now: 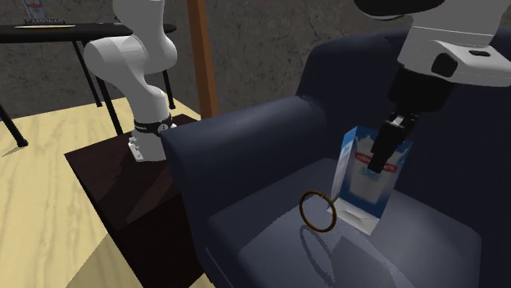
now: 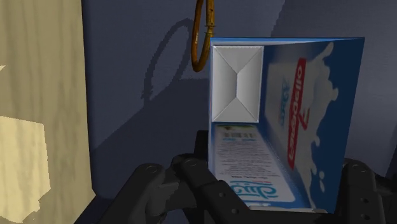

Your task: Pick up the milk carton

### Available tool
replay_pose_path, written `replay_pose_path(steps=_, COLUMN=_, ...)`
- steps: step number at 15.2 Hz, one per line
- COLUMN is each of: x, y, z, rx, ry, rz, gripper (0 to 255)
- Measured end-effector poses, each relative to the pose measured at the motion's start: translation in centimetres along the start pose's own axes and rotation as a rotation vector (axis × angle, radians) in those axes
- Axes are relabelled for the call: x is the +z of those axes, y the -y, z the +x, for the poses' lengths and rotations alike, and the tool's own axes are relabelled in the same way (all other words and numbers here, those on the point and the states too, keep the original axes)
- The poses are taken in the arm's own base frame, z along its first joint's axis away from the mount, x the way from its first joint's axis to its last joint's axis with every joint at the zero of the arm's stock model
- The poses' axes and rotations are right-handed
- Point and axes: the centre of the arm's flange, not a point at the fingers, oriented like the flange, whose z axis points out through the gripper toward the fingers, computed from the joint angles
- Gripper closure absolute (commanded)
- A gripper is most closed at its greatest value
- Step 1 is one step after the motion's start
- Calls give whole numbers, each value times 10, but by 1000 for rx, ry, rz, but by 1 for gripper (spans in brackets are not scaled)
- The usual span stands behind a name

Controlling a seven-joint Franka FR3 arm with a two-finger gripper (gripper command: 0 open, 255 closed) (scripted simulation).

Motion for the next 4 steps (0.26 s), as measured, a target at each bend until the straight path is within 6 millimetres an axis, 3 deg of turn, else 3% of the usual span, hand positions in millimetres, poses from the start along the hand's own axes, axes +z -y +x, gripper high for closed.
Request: replay_pose_path(steps=4, x=-19, y=-1, z=-2, rx=0, ry=0, rz=0, gripper=255)
